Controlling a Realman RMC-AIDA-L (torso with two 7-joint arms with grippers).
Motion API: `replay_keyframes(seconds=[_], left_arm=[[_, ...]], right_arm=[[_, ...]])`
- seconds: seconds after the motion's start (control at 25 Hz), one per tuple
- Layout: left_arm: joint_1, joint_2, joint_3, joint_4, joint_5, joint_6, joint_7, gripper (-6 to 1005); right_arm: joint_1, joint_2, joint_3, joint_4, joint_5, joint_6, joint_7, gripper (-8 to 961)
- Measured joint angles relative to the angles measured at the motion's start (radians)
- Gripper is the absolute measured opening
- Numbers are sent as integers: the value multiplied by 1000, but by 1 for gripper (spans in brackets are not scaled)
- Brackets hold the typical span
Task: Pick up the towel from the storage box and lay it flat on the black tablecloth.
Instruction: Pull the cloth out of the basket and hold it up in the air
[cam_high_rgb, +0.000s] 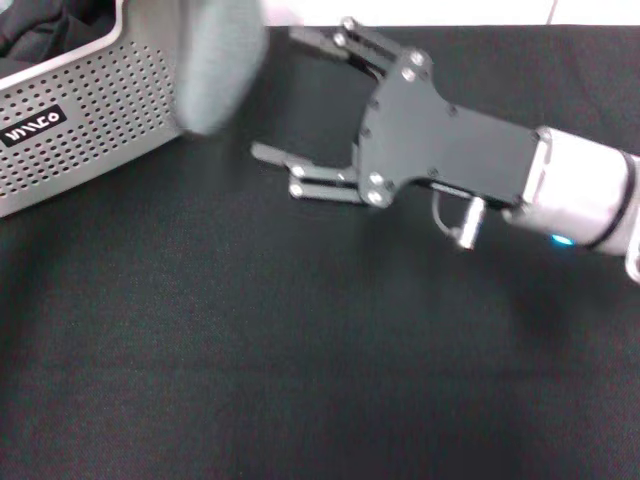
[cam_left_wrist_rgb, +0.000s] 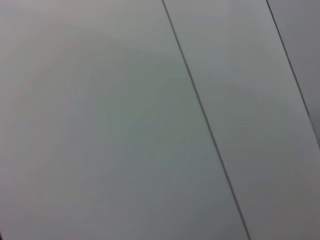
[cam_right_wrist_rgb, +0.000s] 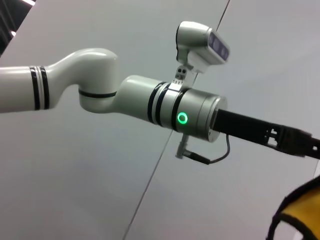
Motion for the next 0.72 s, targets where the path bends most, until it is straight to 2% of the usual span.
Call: replay_keyframes(seconds=[0.2,0.36,0.56,0.72], left_arm=[[-12,0,25,-34,-8,-4,-13,35],[-15,-1,63,-39,-12,-16,-14,36],[-20,-1,97,-38,-15,-23,-15,36],[-21,-1,103,-37,-19,-26,-16,36]], right_arm=[[83,0,-7,35,60,-52,2,822],[120,0,3,75,91,-86,4,820],[117,0,22,88,93,-93,6,816],[78,0,27,76,93,-80,7,813]])
